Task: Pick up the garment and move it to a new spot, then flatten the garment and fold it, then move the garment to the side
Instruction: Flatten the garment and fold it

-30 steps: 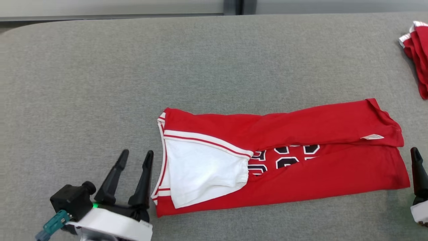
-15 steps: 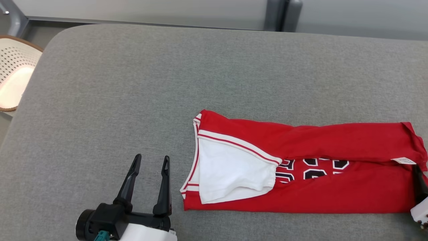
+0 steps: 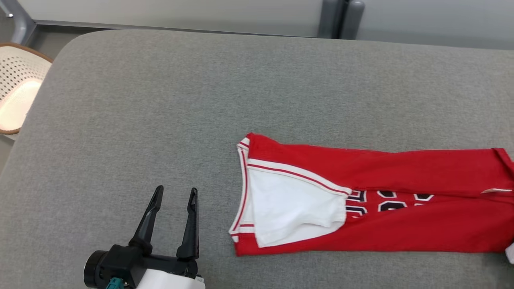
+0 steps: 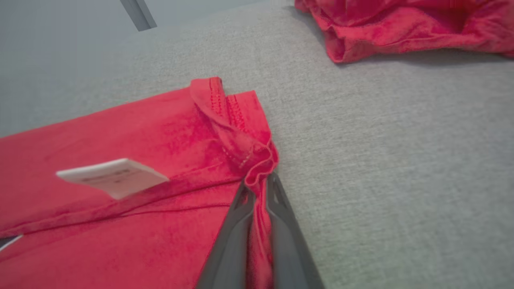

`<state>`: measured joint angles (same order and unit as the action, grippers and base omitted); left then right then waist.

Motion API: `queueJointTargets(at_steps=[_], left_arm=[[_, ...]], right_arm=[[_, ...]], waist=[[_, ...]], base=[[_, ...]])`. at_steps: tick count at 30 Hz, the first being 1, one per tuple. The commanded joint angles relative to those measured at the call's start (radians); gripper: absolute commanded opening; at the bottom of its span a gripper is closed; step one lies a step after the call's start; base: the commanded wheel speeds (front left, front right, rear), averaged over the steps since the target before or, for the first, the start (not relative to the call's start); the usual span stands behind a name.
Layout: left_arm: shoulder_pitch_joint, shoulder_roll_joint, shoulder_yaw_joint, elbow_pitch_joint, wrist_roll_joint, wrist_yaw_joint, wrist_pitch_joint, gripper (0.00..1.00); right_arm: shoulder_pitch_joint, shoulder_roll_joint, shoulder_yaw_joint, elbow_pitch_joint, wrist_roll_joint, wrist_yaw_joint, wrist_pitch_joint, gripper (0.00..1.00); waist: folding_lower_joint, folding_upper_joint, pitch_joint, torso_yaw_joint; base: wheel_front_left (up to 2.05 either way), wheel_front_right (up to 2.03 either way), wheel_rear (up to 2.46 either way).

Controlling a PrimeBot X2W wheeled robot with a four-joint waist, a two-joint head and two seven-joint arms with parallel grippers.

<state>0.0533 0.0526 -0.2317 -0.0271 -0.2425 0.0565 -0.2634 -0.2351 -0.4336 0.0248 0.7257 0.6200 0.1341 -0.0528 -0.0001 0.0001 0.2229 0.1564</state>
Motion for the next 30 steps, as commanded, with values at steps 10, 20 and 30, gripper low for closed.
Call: queueJointTargets(at_steps=[10, 20, 30], left_arm=[[-0.026, -0.001, 0.023, -0.001, 0.022, -0.026, -0.001, 1.0], [-0.026, -0.001, 0.026, 0.017, 0.02, -0.029, -0.001, 1.0], [-0.028, 0.0, 0.01, 0.025, 0.003, -0.024, -0.001, 1.0]], right_arm=[[-0.093, -0.163, -0.013, -0.025, -0.093, -0.005, -0.02, 0.0], [-0.029, -0.064, 0.022, -0.428, -0.19, -0.005, 0.125, 0.0], [0.105, 0.128, 0.06, -0.89, -0.317, -0.005, 0.312, 0.0]], waist=[[0.0001, -0.0001, 0.025, -0.094], [0.0001, -0.0001, 0.004, -0.126], [0.0001, -0.0001, -0.02, -0.074]], base=[[0.0, 0.0, 0.0], [0.0, 0.0, 0.0], [0.0, 0.0, 0.0]])
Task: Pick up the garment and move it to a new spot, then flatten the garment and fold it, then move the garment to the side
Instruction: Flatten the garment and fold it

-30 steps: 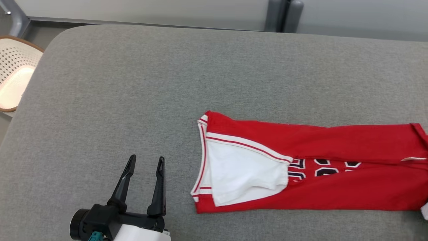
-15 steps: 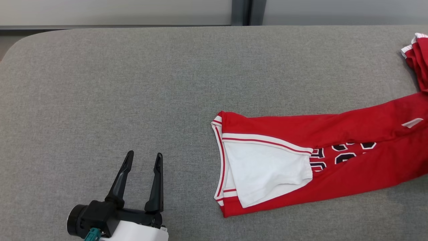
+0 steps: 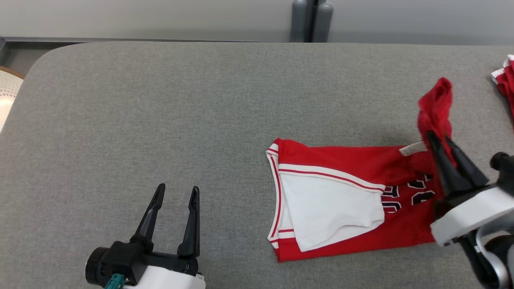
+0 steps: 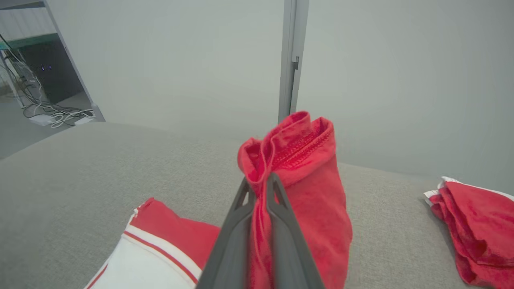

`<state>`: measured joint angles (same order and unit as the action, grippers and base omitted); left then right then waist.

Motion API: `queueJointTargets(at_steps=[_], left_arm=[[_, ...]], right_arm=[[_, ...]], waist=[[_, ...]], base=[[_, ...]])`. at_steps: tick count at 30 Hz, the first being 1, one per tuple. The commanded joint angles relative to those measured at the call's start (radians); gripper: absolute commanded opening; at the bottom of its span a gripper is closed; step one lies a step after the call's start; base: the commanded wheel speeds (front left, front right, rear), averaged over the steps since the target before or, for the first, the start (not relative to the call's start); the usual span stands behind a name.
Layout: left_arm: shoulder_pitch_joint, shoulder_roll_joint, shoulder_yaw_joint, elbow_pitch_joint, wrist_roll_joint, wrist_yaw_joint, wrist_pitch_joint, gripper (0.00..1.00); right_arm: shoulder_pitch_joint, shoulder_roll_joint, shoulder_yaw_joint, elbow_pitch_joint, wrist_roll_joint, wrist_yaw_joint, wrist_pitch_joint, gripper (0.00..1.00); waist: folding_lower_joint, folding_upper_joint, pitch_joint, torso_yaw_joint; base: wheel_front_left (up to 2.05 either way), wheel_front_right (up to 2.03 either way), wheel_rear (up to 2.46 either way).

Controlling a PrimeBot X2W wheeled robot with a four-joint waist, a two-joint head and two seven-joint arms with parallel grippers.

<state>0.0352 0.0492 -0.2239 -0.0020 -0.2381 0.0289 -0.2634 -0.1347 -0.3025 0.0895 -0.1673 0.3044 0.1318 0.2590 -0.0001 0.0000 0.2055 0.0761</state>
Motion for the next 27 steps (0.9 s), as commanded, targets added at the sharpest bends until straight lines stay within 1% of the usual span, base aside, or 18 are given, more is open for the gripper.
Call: queueJointTargets(at_steps=[1, 4, 7, 13, 20, 24, 25, 26, 27], left_arm=[[-0.011, 0.003, 0.001, -0.001, -0.003, 0.004, -0.001, 1.0], [-0.012, 0.003, -0.003, -0.001, -0.006, 0.003, -0.001, 1.0], [-0.016, 0.003, -0.009, 0.003, -0.008, -0.001, -0.001, 1.0], [-0.023, 0.003, -0.022, 0.005, -0.016, -0.001, -0.001, 1.0], [-0.03, 0.003, -0.034, 0.011, -0.02, -0.003, -0.001, 1.0], [-0.033, 0.003, -0.038, 0.012, -0.022, 0.001, -0.001, 1.0], [-0.033, 0.003, -0.039, 0.012, -0.023, 0.002, -0.001, 1.0], [-0.033, 0.003, -0.04, 0.013, -0.024, 0.003, -0.001, 1.0], [-0.033, 0.003, -0.041, 0.012, -0.024, 0.004, -0.001, 1.0]], right_arm=[[0.009, 0.01, 0.014, -0.017, -0.009, -0.002, 0.008, 0.0], [0.01, 0.055, 0.073, -0.046, -0.018, -0.002, 0.014, 0.0], [-0.008, 0.093, 0.125, -0.026, -0.027, -0.002, 0.006, 0.0], [-0.049, 0.138, 0.209, 0.087, -0.019, -0.002, -0.018, 0.0], [-0.087, 0.162, 0.299, 0.243, 0.012, -0.002, -0.057, 0.0], [-0.102, 0.177, 0.319, 0.301, 0.027, -0.002, -0.078, 0.0], [-0.107, 0.182, 0.326, 0.314, 0.031, -0.002, -0.085, 0.45], [-0.115, 0.191, 0.331, 0.32, 0.042, -0.001, -0.097, 1.0], [-0.119, 0.198, 0.333, 0.323, 0.059, -0.002, -0.109, 1.0]], waist=[[0.0001, 0.0, -0.004, 0.013], [0.0001, 0.0, -0.004, 0.032], [0.0001, 0.0, -0.002, 0.052], [0.0001, 0.0, 0.008, 0.083], [0.0001, 0.0, 0.025, 0.108], [0.0001, 0.0, 0.029, 0.112], [0.0001, 0.0, 0.029, 0.113], [0.0001, 0.0, 0.029, 0.113], [0.0001, 0.0, 0.028, 0.112]], base=[[0.0, 0.0, 0.0], [0.0, 0.0, 0.0], [0.0, 0.0, 0.0], [0.0, 0.0, 0.0], [0.0, 0.0, 0.0], [0.0, 0.0, 0.0], [0.0, 0.0, 0.0], [0.0, 0.0, 0.0], [0.0, 0.0, 0.0]])
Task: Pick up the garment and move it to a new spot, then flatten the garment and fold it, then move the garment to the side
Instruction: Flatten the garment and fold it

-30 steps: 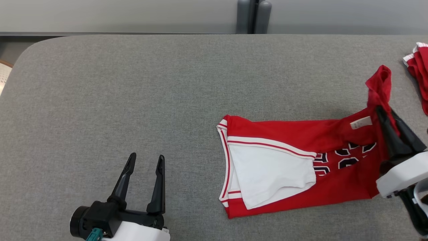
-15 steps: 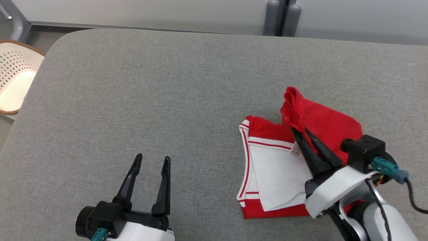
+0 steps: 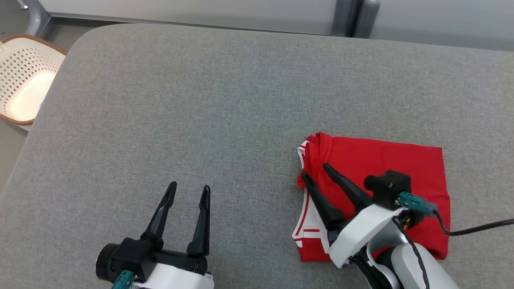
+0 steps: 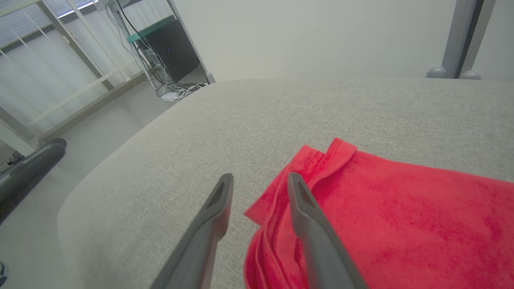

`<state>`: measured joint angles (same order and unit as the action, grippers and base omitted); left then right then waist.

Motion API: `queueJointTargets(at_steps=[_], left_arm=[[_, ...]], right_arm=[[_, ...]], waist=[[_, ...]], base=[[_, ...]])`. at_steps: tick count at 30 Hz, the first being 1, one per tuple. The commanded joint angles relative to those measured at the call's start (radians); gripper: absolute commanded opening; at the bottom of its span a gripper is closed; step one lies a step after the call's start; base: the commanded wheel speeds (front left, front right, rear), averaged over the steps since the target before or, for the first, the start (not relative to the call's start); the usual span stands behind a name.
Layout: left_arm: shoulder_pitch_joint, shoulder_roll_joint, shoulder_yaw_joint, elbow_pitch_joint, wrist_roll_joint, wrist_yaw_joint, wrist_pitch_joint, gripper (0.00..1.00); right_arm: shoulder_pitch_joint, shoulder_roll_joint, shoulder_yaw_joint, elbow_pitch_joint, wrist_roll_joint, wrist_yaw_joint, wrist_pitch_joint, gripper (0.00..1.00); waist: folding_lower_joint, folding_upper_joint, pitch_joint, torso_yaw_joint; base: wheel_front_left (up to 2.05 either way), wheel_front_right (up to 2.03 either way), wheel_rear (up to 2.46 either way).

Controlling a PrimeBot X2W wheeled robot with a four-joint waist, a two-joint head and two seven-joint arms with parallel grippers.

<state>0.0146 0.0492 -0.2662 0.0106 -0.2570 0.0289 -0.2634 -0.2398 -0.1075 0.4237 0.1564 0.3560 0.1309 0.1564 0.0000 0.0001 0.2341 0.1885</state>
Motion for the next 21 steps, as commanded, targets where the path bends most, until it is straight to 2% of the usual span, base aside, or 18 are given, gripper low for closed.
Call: queueJointTargets(at_steps=[1, 4, 9, 15, 19, 21], left_arm=[[-0.012, 0.003, 0.001, 0.0, -0.007, 0.006, -0.001, 1.0], [-0.003, 0.003, 0.001, 0.004, -0.009, 0.009, -0.001, 1.0], [0.013, 0.003, 0.015, -0.003, -0.015, 0.014, -0.001, 1.0], [0.033, 0.003, 0.046, -0.024, -0.025, 0.021, -0.001, 1.0], [0.054, 0.003, 0.068, -0.03, -0.023, 0.02, -0.001, 1.0], [0.066, 0.003, 0.077, -0.031, -0.015, 0.017, -0.001, 1.0]], right_arm=[[-0.016, 0.006, 0.006, -0.003, 0.026, -0.001, -0.017, 1.0], [-0.026, -0.014, 0.007, -0.037, 0.063, -0.001, -0.056, 1.0], [-0.005, -0.088, -0.053, -0.078, 0.019, -0.001, -0.185, 1.0], [0.044, -0.163, -0.098, -0.001, -0.076, -0.001, -0.386, 1.0], [0.077, -0.155, -0.122, 0.073, -0.123, -0.001, -0.422, 1.0], [0.094, -0.136, -0.154, 0.059, -0.144, -0.001, -0.422, 1.0]], waist=[[0.0, -0.0001, -0.002, -0.003], [0.0, -0.0001, -0.013, -0.016], [0.0, -0.0001, -0.04, -0.053], [0.0, -0.0001, -0.082, -0.111], [0.0, -0.0001, -0.107, -0.155], [0.0, -0.0001, -0.117, -0.174]], base=[[0.0, 0.0, 0.0], [0.0, 0.0, 0.0], [0.0, 0.0, 0.0], [0.0, 0.0, 0.0], [0.0, 0.0, 0.0], [0.0, 0.0, 0.0]])
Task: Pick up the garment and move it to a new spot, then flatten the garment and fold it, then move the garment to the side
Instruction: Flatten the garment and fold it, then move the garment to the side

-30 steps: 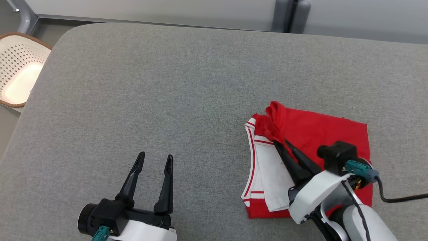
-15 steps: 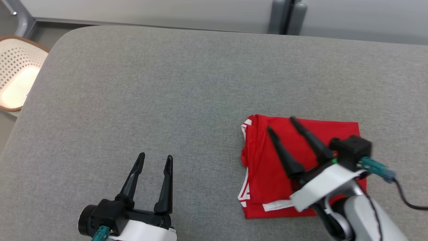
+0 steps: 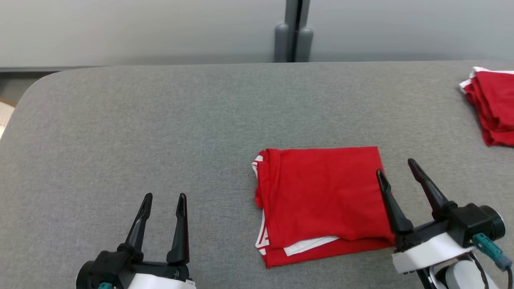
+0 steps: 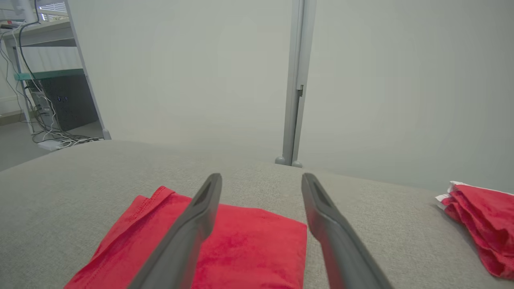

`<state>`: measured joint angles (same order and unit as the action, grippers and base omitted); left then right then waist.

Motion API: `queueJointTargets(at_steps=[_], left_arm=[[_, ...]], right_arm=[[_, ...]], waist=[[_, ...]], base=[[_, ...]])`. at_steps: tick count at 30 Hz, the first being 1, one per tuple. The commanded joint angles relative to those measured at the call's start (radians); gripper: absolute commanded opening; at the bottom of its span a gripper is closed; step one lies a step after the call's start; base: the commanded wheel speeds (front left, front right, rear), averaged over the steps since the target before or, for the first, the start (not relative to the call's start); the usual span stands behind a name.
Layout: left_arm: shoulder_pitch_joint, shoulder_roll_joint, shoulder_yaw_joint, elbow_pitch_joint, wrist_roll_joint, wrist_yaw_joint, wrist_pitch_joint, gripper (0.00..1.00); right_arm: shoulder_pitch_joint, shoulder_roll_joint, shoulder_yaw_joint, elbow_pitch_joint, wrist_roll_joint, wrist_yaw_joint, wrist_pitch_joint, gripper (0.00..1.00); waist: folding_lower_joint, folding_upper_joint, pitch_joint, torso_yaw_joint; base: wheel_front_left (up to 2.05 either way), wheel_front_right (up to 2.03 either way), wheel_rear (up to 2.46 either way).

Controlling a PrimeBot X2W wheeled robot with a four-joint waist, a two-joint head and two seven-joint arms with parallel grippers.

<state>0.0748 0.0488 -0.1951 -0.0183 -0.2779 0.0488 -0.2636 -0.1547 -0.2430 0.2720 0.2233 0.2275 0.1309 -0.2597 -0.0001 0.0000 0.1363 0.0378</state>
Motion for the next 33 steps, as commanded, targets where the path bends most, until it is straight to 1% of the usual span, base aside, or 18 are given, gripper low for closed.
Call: queueJointTargets(at_steps=[1, 6, 11, 16, 23, 33], left_arm=[[0.013, 0.003, 0.01, -0.003, 0.007, -0.004, -0.001, 1.0], [0.051, 0.004, 0.03, -0.007, 0.02, -0.004, -0.001, 1.0], [0.096, 0.003, 0.043, -0.022, 0.025, -0.01, -0.001, 1.0], [0.132, 0.003, 0.058, -0.031, 0.031, -0.009, -0.001, 1.0], [0.164, 0.003, 0.066, -0.025, 0.029, -0.005, -0.001, 1.0], [0.162, 0.003, 0.062, -0.01, 0.04, -0.009, -0.001, 1.0]], right_arm=[[0.025, 0.008, -0.014, -0.015, -0.026, -0.001, -0.006, 1.0], [0.113, 0.042, -0.054, -0.02, -0.069, -0.001, -0.006, 1.0], [0.194, 0.065, -0.077, -0.025, -0.072, -0.001, -0.006, 1.0], [0.24, 0.082, -0.09, -0.045, -0.074, -0.001, -0.006, 1.0], [0.248, 0.091, -0.084, -0.053, -0.067, -0.001, -0.006, 1.0], [0.253, 0.091, -0.086, -0.042, -0.063, -0.001, -0.006, 1.0]], waist=[[0.0001, 0.0, -0.024, -0.032], [0.0001, 0.0, -0.064, -0.063], [0.0001, 0.0, -0.116, -0.081], [0.0001, 0.0, -0.147, -0.097], [0.0001, 0.0, -0.169, -0.109], [0.0001, 0.0, -0.173, -0.099]], base=[[0.0, 0.0, 0.0], [0.0, 0.0, 0.0], [0.0, 0.0, 0.0], [0.0, 0.0, 0.0], [0.0, 0.0, 0.0], [0.0, 0.0, 0.0]])
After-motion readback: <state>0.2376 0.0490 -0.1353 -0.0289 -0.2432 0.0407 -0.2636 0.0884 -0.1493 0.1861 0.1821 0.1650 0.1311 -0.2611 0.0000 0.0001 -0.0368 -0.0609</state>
